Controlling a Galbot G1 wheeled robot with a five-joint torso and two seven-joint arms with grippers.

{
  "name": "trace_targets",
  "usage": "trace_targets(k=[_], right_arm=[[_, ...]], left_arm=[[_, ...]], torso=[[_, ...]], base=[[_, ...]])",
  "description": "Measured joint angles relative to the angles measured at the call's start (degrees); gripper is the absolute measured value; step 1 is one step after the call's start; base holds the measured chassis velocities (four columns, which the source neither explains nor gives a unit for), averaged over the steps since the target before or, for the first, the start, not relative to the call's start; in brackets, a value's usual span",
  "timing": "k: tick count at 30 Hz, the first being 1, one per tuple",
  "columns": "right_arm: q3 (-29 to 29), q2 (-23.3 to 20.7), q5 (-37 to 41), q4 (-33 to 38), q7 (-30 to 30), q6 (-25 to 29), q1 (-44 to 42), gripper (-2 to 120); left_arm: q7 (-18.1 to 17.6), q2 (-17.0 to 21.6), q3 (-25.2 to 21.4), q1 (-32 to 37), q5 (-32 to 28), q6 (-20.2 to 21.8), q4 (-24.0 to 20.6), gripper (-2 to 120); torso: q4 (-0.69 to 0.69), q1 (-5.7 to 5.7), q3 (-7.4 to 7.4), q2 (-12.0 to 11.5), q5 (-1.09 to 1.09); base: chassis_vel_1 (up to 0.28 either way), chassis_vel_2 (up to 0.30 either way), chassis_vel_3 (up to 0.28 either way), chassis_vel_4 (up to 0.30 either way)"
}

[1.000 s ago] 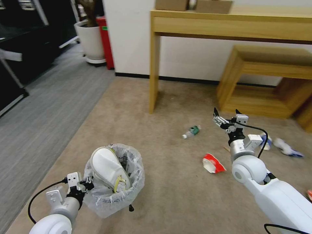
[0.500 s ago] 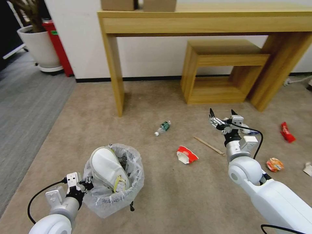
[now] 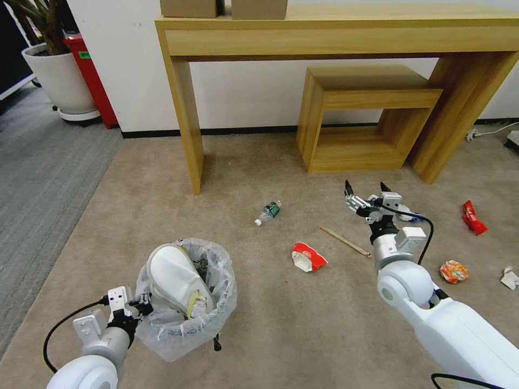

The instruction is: Pick up the trash bin and place the garbage on the floor into it.

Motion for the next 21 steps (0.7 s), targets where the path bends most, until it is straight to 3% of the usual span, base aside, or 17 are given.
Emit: trace_targets(k=[21], right_arm=[[-0.6, -0.1, -0.4, 0.0, -1.7, 0.3, -0.8, 100]], left_arm=[[-0.3, -1.1, -0.7, 1.2, 0.5, 0.0, -0.6, 0]], torso=[[-0.01, -0.01, 0.0, 0.0, 0.01]], base=[[-0.007, 0.006, 0.005, -0.005]])
